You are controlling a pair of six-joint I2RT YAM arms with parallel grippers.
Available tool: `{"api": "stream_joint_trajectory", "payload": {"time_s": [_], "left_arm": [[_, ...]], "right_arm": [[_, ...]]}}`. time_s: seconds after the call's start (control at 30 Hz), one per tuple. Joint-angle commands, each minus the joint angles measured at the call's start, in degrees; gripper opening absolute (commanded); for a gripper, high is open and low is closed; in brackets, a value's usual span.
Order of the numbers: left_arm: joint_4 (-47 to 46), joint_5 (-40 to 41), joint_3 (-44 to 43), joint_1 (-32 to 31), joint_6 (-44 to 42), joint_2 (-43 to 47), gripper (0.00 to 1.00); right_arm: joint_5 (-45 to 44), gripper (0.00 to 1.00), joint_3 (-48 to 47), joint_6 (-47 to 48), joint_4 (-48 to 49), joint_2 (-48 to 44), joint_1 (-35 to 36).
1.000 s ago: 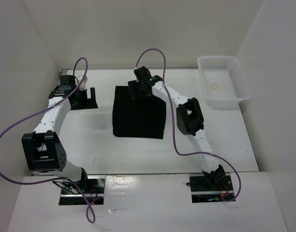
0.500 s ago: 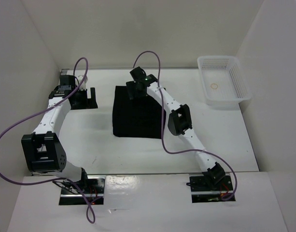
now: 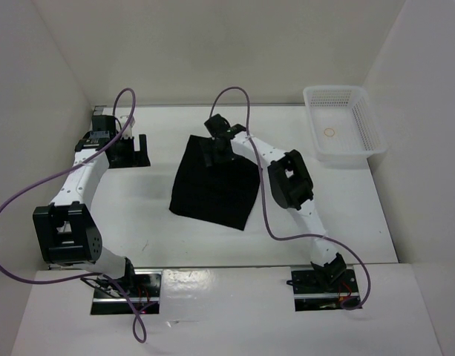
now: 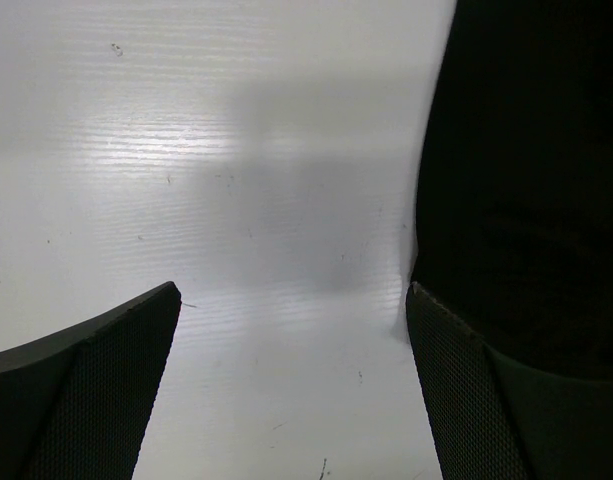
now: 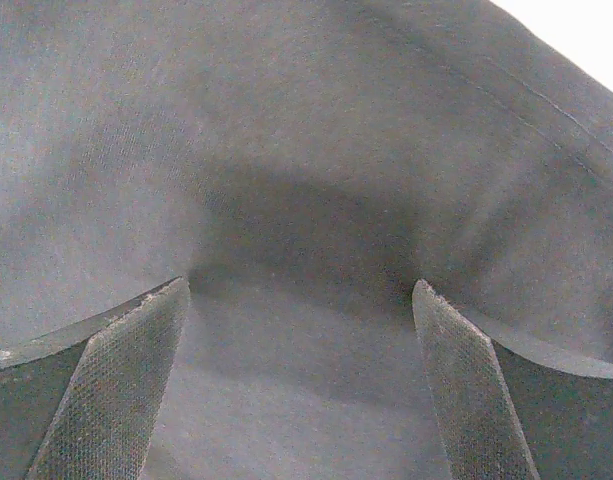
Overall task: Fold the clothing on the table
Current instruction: Flatten the skirt out
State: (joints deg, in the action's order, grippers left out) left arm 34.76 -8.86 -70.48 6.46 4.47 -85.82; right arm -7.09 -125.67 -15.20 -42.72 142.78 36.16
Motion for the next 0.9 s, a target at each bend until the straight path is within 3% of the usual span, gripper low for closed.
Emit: {"api": "stream_joint_trajectory", "payload": {"time_s": [0.0, 0.23, 0.57, 0.87], "left_arm": [[-0.05, -0.80, -0.01, 0.22, -1.04, 1.18, 0.99], [-0.05, -1.33, -0.01, 0.22, -1.04, 1.18, 0.99], [-0.57, -0.28, 1.13, 0.22, -1.04, 3.56, 0.99], [-0.57, -0.28, 1.13, 0.22, -1.04, 2.95, 0.99]], "right_arm": [[2.79, 0.96, 12.97, -1.94, 4.39, -5.13, 0.66], [0.94, 0.96, 22.65, 1.48, 6.86, -9.10, 4.26], [-3.45, 0.97, 23.36, 7.81, 6.24, -8.04, 13.23], [-4.34, 0.98, 27.14, 13.52, 6.77, -13.57, 14.20]]}}
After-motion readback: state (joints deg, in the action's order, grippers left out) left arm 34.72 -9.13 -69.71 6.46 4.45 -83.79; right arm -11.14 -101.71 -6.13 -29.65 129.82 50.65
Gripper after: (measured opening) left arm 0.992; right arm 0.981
